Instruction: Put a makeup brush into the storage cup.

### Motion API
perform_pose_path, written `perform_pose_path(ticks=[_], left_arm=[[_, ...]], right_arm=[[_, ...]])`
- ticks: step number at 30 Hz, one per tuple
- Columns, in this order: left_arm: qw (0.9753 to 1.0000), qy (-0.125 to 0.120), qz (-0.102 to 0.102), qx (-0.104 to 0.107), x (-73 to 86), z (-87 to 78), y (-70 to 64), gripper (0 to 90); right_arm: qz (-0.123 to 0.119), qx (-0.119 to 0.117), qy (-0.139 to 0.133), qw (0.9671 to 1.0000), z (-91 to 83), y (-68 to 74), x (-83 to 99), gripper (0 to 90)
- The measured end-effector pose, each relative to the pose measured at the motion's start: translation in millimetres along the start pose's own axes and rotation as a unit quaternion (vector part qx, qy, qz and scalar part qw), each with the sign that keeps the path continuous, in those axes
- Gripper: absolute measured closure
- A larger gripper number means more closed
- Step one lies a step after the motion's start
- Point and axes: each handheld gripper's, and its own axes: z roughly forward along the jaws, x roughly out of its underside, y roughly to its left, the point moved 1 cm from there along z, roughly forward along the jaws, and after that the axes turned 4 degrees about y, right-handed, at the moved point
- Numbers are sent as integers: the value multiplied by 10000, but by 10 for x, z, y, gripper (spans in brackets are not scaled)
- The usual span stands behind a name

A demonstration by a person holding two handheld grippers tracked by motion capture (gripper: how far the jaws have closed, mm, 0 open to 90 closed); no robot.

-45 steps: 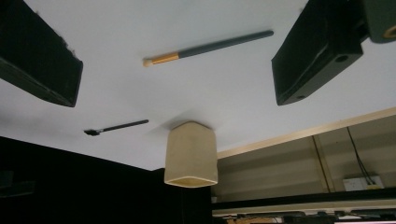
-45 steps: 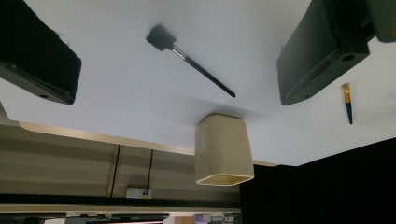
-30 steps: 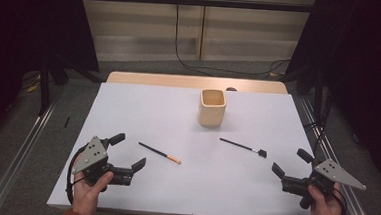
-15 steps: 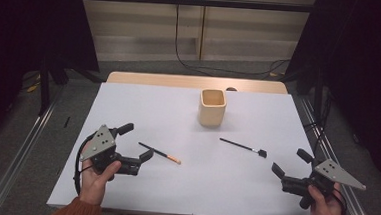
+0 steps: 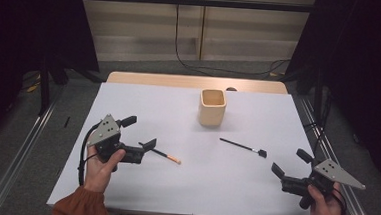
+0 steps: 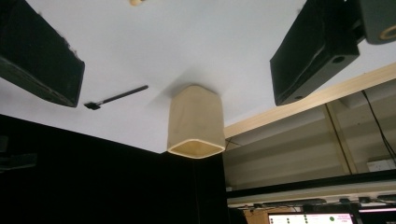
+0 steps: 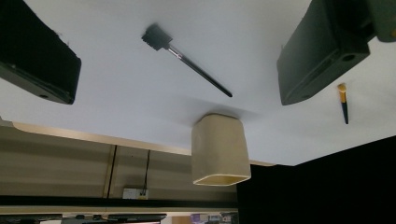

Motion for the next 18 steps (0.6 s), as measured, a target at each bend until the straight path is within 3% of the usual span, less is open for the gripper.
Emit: perform_pose_path(ticks=[9,13,15,18], left_arm=[[9998,5,186,65,-170,157,57,28],[9997,-19,129,206,-259,220,84,21],[9997,-51,186,166,-293,261,96,21],[9995,42,238,218,-330,323,118,21]], right_arm=[[10,28,-3,10000,1,-7,2,0],[13,16,-11,10000,0,-1,0,0],[15,14,-15,10000,0,-2,0,0],[14,28,-8,10000,-1,-7,3,0]])
